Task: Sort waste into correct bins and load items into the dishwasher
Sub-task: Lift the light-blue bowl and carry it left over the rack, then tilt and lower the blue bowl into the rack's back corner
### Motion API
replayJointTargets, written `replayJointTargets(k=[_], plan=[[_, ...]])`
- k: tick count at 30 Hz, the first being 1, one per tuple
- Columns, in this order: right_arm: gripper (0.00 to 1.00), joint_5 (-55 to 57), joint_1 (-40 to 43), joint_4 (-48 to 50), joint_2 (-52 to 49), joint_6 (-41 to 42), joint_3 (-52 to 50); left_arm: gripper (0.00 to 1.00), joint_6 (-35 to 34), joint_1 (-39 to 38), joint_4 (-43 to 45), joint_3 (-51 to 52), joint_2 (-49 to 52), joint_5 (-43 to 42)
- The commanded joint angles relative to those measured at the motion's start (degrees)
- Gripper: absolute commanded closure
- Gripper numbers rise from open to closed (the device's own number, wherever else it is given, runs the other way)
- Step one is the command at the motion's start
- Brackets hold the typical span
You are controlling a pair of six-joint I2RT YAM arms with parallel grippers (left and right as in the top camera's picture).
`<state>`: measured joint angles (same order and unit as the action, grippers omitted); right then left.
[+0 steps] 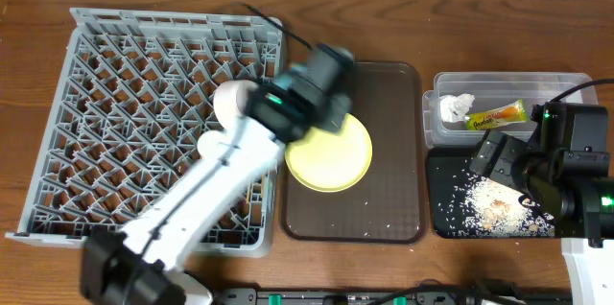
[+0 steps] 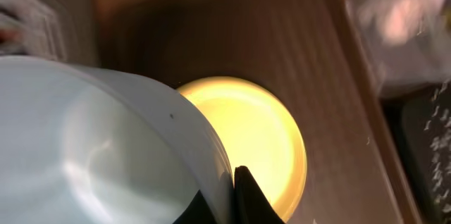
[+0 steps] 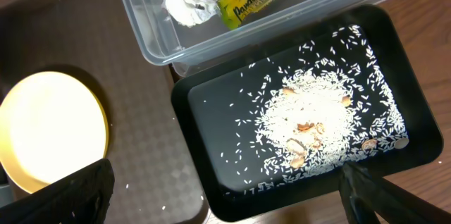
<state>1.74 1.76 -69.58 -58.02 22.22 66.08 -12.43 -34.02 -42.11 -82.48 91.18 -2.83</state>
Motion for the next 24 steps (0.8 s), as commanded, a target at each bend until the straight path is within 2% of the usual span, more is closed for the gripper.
replayJointTargets(k=[1,7,11,14,17,19,22,24], plan=[[0.01,0.4,0.5,-0.1,0.0,-0.7,0.2,0.92,6.9,10.0,2.1,-3.0,-1.4,-20.7],[0.01,0.4,0.5,-0.1,0.0,-0.6,0.2,0.92,7.3,27.8,13.4,-3.0,1.6,-51.2],[0.01,0.4,0.5,-0.1,0.0,-0.6,0.2,0.92,1.1,35.1,26.4,-3.0,7.4,-70.1],[0.01,0.4,0.5,-0.1,0.0,-0.7,0.2,0.92,-9.3,37.3,39.9,-3.0,13.7,-80.0],[0.01,0.4,0.5,-0.1,0.0,-0.7,0.2,0.92,-22.9,38.0,55.2,-3.0,20.7,-86.4],[0.01,0.4,0.5,-0.1,0.0,-0.6,0.2,0.93,-31.2,38.2,62.8,-3.0,24.7,-87.3],[0.01,0.4,0.5,-0.1,0.0,-0.7,0.2,0.93,-37.8,38.6,69.5,-3.0,29.5,-87.3],[0.01,0.4,0.5,-0.1,0.0,-0.7,0.2,0.93,-38.6,39.1,70.1,-3.0,31.6,-87.3]])
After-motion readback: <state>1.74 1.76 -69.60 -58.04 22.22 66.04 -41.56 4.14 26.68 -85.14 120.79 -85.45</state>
